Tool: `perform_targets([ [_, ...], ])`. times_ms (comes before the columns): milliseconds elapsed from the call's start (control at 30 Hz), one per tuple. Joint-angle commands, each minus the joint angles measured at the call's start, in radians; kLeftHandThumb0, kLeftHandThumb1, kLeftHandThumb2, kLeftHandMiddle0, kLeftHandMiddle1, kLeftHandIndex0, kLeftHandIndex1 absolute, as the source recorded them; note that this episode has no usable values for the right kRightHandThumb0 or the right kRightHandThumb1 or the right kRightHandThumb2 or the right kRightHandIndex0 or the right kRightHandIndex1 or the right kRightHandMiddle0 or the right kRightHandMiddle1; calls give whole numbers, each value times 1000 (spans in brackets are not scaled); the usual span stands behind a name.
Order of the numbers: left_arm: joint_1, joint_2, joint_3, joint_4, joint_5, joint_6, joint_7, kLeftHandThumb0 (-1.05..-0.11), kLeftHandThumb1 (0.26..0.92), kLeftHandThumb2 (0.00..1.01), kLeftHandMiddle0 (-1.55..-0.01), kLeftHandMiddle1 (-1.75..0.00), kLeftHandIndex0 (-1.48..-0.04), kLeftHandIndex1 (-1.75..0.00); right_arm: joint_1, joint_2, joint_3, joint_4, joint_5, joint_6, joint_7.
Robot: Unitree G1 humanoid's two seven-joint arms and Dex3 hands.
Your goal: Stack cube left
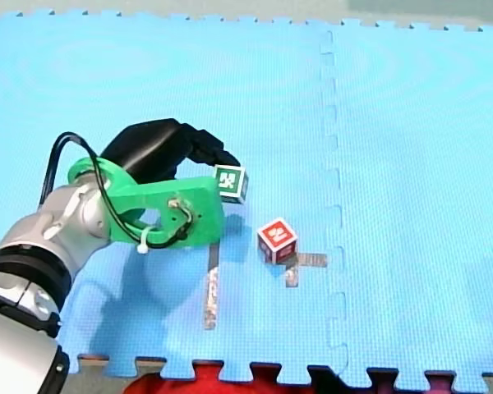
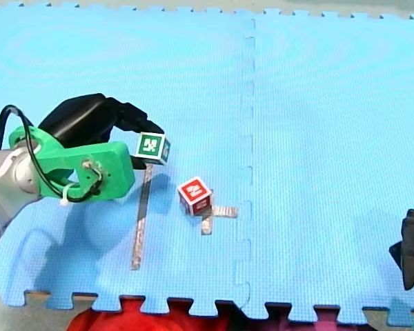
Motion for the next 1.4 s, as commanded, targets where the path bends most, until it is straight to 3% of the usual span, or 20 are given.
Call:
perform_targets([
  [0, -5, 8, -1, -4, 2, -5, 5, -455, 760, 0, -932, -1746, -1289, -32, -1, -4, -2, 4, 3, -4, -3],
  [300, -14, 10, -5, -9, 5, -5, -6, -465, 759, 0, -923, -1746, -1304, -30, 1, -1, -1, 6, -8, -3, -12],
  [600, -40, -15, -22, -21, 18, 11, -30, -474, 756, 0, -922, -1746, -1311, -25, -8, -2, 2, 21, -20, -6, -24],
  [733, -48, -23, -12, -26, -6, 5, -95, -482, 754, 0, -924, -1746, -1322, -27, -11, -1, 6, 26, -18, -4, -26],
  [1367, -56, -44, -16, -60, -23, 21, -183, -497, 743, 0, -954, -1746, -1341, -21, -9, 6, 12, 23, -49, 11, -67],
])
